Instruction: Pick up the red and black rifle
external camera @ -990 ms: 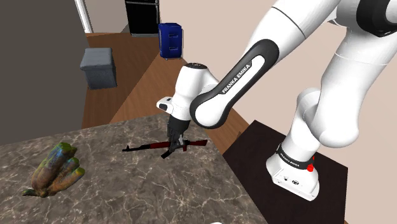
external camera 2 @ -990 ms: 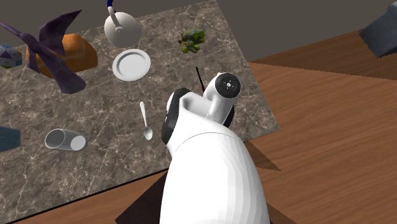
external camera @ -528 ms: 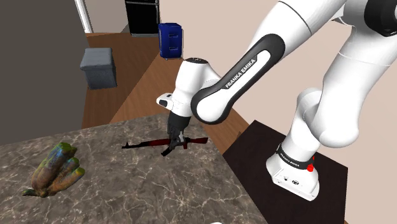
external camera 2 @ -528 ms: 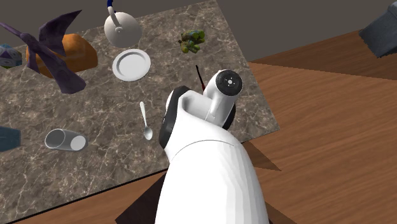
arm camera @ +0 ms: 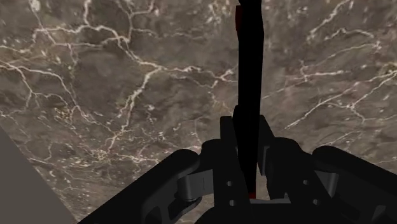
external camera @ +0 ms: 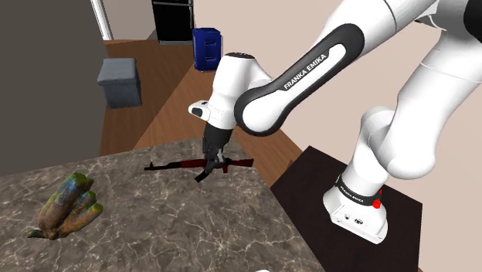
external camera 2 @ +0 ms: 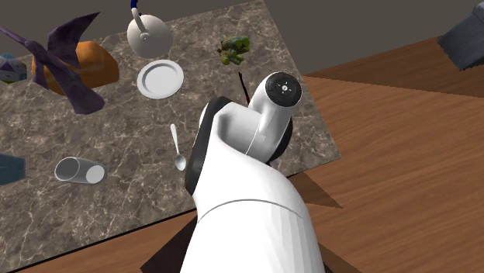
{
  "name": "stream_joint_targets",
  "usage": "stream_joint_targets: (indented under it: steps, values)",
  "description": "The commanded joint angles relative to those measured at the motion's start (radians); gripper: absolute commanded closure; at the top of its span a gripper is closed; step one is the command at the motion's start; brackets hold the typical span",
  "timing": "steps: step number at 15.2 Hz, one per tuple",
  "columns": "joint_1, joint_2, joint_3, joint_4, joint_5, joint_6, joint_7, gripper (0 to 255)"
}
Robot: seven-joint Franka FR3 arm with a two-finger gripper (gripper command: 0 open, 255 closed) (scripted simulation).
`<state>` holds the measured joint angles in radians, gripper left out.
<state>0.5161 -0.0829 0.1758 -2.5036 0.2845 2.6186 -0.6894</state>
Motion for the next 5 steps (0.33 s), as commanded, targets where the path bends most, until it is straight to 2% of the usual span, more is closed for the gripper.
stream_joint_targets:
  steps: [1, 5]
  values:
    - [-0.002, -0.024, -0.001, 0.008, -0.006, -0.032, 0.007, 255]
    - [-0.004, -0.046, -0.002, 0.017, -0.012, -0.064, 0.014, 255]
